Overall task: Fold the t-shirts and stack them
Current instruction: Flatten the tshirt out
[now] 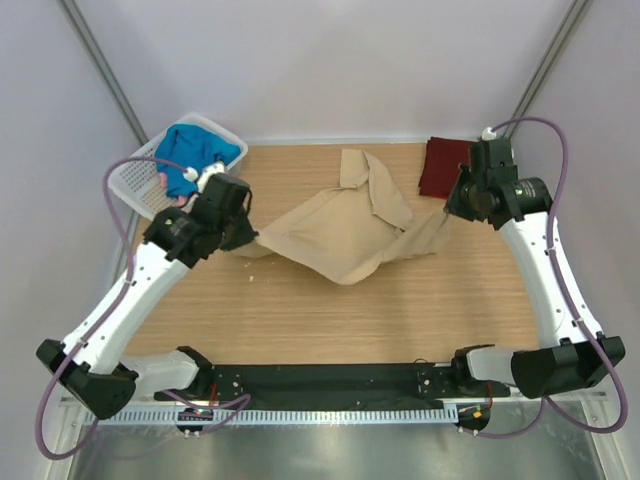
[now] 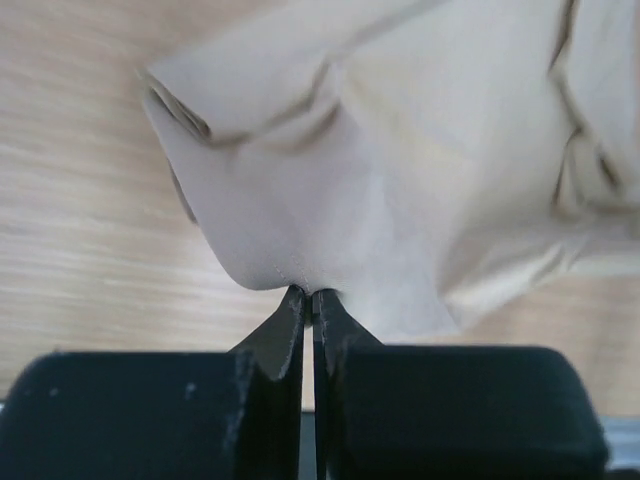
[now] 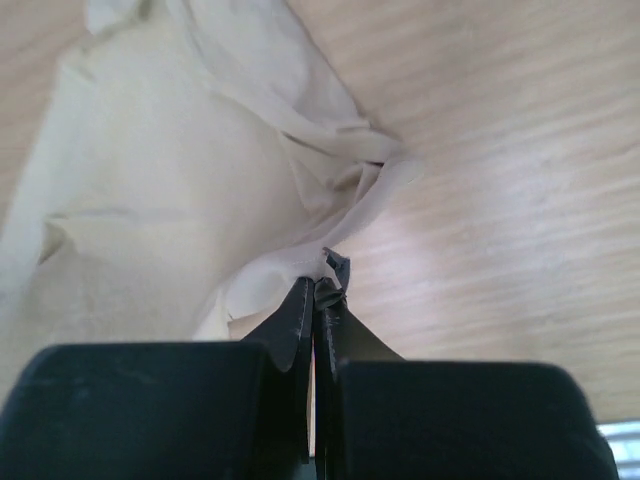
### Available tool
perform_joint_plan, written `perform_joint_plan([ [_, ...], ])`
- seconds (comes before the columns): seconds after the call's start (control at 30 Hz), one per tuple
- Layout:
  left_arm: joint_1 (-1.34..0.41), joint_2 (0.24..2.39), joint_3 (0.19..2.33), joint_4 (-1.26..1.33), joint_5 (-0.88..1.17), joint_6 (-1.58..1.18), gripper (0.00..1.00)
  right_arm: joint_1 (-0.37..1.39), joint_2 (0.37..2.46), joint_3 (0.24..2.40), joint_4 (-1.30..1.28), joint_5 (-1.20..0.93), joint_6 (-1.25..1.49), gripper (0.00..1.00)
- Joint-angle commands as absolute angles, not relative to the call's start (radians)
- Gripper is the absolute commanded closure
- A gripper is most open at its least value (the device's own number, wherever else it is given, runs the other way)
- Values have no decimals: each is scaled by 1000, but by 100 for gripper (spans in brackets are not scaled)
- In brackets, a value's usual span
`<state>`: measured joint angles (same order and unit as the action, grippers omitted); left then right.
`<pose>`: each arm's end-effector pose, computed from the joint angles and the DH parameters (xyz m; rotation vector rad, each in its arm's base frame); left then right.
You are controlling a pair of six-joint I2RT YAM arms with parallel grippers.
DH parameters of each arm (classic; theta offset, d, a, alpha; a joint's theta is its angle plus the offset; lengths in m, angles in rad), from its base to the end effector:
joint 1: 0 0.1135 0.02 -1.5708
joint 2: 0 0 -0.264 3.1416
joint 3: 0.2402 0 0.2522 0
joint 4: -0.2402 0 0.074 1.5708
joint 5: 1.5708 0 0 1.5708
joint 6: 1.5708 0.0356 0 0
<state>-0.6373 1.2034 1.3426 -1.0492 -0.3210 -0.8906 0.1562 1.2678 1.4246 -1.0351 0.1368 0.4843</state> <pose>0.1880 -0.1252 0.3682 -0.4417 2.3987 -0.2931 0.2414 0.0331 0.3789 0.4581 2.3981 0.1185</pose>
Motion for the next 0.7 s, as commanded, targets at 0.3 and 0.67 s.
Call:
perform_joint_plan([
  [0.3,-472,1252,1886,-1163,-506,-618,100,109,1335,2043,-930,221,413,99],
  [0.67,-472,1184,2095,-964,-511,-508,100,109,1235,2181,-664,227,367,99],
])
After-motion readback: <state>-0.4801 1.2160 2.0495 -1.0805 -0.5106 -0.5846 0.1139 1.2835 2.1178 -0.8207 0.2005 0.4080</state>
